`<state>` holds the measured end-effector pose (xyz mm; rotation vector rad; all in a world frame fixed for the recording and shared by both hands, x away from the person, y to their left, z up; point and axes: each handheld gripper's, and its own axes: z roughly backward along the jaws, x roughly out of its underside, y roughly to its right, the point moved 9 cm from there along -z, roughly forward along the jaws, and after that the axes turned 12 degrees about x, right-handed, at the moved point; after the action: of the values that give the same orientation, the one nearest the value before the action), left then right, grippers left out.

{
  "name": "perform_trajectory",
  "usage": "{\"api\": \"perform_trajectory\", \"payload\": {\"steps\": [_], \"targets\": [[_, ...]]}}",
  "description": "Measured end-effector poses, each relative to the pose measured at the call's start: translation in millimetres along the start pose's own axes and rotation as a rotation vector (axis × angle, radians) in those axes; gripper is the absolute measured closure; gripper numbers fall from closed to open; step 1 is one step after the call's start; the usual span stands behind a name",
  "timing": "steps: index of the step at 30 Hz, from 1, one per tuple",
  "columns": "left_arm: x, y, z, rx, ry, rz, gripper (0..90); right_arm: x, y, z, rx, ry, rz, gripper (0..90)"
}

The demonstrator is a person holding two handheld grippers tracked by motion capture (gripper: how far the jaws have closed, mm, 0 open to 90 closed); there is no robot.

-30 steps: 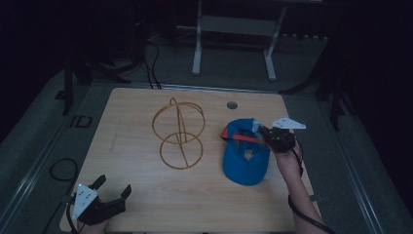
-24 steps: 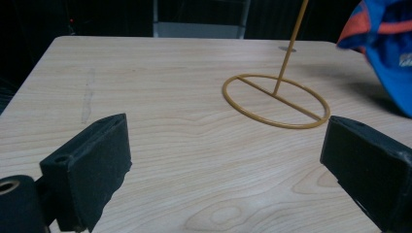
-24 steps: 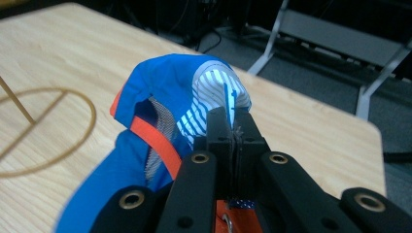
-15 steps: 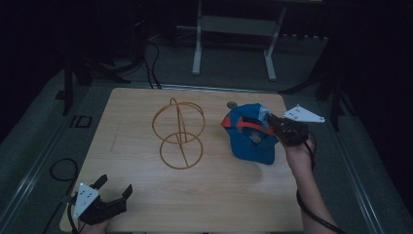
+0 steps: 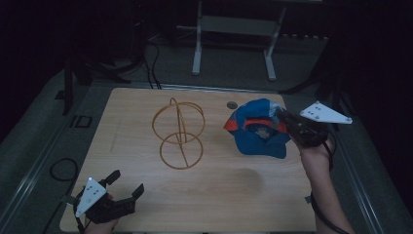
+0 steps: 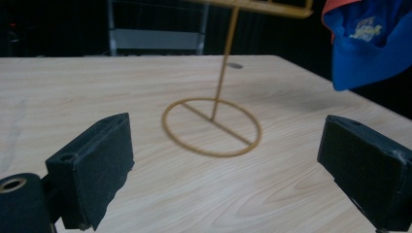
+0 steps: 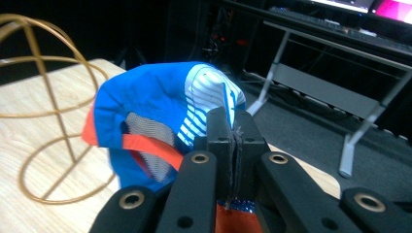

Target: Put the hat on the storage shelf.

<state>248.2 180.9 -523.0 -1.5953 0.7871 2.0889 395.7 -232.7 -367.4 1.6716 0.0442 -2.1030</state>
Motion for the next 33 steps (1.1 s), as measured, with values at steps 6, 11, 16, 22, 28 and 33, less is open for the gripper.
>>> {"api": "perform_trajectory", "payload": {"steps": [6,11,16,22,28,33], "targets": [[-25.4,16.8,-6.0,0.051,0.01,-0.035,6.3,-12.2,-8.8,18.1,-0.018,0.038,0.001,88.3],[-49.2,32.9,-12.9,0.113,0.016,-0.058,6.3,-15.0,-15.0,24.5,-0.02,0.044,0.021,88.4],[-63.8,42.7,-20.3,0.142,0.018,-0.094,6.3,-15.0,-17.7,27.3,-0.024,0.043,0.018,88.3],[-89.7,55.3,-41.3,0.176,0.005,-0.148,6.3,-16.2,-24.2,32.8,-0.037,0.048,0.001,88.3],[-109.1,66.8,-62.4,0.211,0.005,-0.183,6.3,-17.8,-29.7,36.1,-0.062,0.059,0.006,88.3],[-118.1,75.5,-83.4,0.235,-0.013,-0.211,6.3,-19.3,-35.4,37.5,-0.064,0.061,0.025,88.3]]}}
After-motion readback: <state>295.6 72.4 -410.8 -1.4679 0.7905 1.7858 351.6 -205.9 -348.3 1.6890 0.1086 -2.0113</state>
